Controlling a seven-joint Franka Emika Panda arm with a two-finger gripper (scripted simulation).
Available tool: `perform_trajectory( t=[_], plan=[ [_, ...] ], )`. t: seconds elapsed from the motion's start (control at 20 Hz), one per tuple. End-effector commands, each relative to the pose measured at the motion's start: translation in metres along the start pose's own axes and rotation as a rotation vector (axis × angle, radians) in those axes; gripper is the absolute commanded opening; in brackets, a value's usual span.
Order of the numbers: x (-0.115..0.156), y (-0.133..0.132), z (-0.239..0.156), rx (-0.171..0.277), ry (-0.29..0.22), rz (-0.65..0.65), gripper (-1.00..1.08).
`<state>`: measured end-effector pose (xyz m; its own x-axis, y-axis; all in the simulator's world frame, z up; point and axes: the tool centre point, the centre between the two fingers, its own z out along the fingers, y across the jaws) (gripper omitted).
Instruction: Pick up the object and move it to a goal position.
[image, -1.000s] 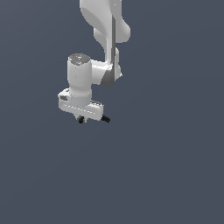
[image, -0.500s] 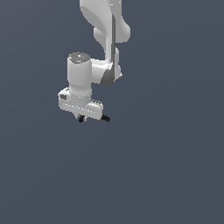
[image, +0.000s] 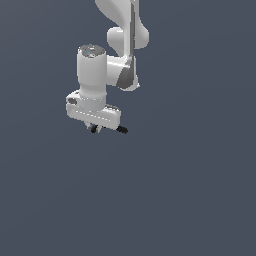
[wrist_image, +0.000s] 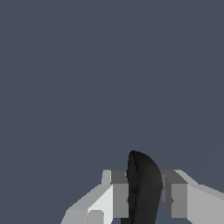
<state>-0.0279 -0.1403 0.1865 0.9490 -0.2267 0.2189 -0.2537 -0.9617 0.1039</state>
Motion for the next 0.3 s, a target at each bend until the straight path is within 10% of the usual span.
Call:
perform_trajectory(
  t=[0.0, 0.25],
  plan=[
    [0.0007, -0.001, -0.0116, 0.0, 0.002, 0.0, -1.0],
    [0.0007, -0.0019, -0.0195, 0.0, 0.002, 0.0, -1.0]
  ],
)
